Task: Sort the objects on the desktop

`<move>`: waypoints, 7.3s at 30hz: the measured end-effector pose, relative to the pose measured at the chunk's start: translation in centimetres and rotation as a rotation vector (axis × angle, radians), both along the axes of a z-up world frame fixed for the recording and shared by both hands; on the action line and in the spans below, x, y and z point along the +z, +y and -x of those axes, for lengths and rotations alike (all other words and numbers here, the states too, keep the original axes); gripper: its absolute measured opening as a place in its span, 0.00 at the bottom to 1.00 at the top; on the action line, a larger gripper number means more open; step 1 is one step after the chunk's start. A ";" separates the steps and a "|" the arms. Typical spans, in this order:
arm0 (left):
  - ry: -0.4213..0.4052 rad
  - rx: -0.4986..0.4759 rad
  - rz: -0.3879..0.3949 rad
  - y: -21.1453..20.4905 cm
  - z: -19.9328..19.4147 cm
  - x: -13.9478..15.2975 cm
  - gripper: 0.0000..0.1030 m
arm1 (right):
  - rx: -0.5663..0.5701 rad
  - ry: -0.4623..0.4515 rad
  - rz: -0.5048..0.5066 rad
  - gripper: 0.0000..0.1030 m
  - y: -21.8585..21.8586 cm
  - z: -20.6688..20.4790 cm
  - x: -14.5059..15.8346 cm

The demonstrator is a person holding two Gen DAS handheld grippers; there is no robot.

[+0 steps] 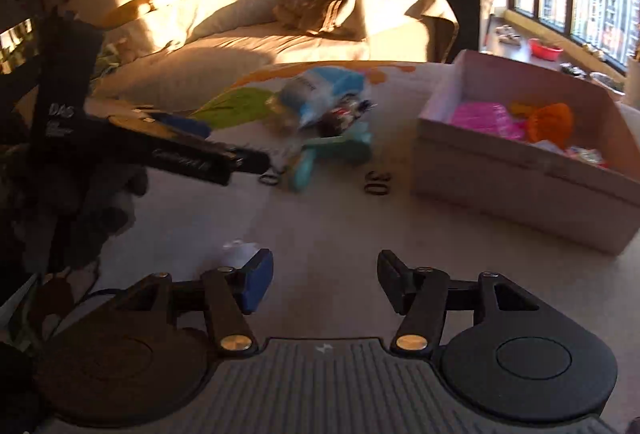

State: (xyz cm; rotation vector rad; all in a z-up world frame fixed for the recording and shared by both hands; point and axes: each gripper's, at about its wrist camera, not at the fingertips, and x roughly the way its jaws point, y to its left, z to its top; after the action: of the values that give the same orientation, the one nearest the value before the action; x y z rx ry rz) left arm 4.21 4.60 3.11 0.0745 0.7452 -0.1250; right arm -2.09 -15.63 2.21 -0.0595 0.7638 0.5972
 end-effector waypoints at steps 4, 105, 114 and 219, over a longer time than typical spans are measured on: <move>0.006 0.016 0.009 0.7 0.2 0.1 0.97 | 0.087 0.016 -0.023 0.57 3.4 0.7 -0.3; -0.170 -0.239 0.097 -13.9 -6.4 5.3 0.94 | -0.349 -0.161 0.119 0.45 -14.4 -2.0 2.6; -0.060 -0.193 0.049 -9.9 1.0 0.0 0.97 | -0.337 -0.054 0.154 0.46 -12.9 -2.7 -1.7; -0.057 -0.101 0.088 -2.8 2.9 -2.2 0.70 | -0.635 -0.128 0.103 0.54 -12.2 -12.6 1.5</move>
State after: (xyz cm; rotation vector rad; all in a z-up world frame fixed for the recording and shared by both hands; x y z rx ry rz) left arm 1.32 1.81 0.95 0.0323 0.6787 -0.2511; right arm 10.55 -27.82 3.71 0.0505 0.6418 -0.0501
